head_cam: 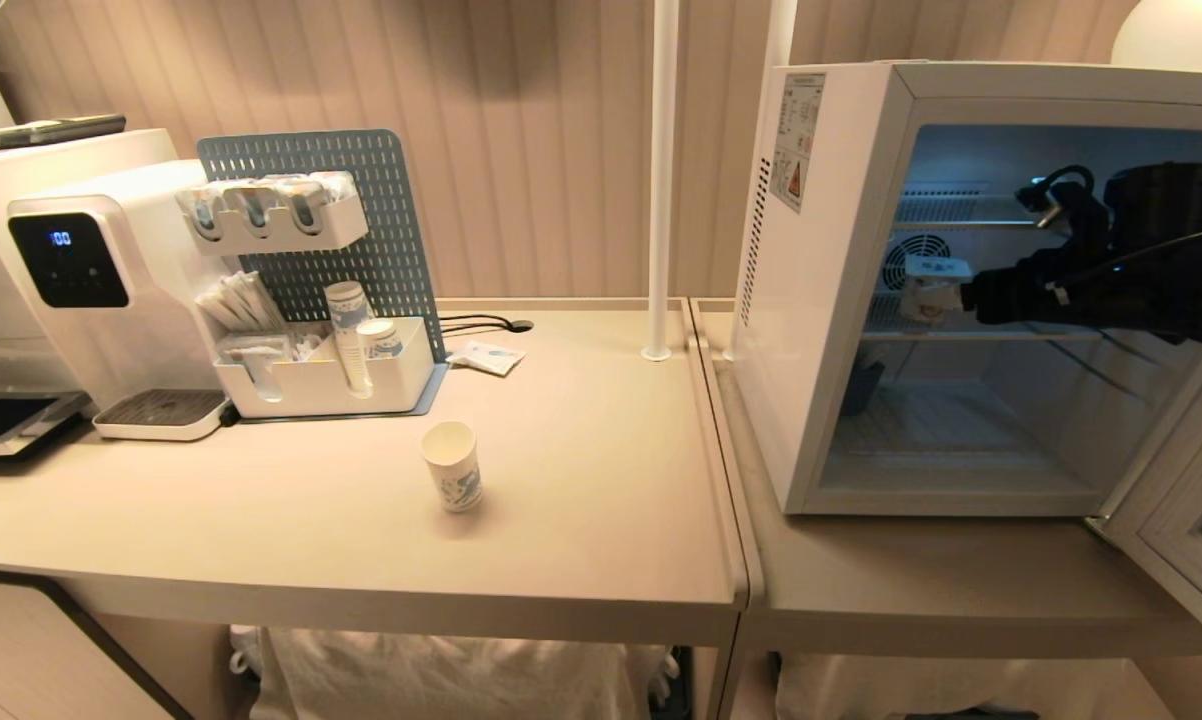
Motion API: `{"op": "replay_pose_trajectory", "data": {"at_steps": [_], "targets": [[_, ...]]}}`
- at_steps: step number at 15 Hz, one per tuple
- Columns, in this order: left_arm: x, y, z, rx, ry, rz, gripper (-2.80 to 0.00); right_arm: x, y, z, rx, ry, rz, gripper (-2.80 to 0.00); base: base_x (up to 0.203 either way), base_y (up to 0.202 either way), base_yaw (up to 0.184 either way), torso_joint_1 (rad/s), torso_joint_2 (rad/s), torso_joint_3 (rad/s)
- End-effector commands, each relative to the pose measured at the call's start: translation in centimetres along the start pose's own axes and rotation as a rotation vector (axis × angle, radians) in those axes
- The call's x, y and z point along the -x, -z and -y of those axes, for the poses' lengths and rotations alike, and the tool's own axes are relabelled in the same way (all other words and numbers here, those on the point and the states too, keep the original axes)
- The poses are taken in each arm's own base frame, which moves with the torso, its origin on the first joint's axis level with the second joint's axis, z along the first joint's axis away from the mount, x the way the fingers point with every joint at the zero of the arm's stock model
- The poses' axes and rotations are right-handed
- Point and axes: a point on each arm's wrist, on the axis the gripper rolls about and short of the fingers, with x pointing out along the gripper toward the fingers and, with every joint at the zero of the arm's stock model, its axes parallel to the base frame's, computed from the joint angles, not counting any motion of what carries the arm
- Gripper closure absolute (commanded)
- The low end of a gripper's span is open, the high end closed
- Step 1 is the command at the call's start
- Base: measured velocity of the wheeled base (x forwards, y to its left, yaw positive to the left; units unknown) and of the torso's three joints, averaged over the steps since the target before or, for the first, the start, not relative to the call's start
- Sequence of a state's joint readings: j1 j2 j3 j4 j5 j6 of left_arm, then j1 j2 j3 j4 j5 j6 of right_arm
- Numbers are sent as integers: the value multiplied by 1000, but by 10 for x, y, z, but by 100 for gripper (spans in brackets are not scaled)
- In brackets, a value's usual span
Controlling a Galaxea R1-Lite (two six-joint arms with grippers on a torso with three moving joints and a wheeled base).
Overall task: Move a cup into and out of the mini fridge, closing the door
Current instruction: Take the yoghurt out of the freezer
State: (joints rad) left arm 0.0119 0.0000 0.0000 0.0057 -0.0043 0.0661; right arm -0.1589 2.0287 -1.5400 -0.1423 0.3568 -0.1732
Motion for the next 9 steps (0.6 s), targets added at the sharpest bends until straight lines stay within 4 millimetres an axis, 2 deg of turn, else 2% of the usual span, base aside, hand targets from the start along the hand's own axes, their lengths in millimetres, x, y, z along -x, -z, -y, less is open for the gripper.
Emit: {"op": "replay_pose_trajectory", "data": {"at_steps": [1,9], "targets": [[0,0,0,0,0,1,0,0,-2,-3,5,-9,6,-280,0,0,0,0,0,0],[0,0,0,0,1,1,0,2,-11,-12,27,-23,44,-280,0,0,0,0,0,0]]}}
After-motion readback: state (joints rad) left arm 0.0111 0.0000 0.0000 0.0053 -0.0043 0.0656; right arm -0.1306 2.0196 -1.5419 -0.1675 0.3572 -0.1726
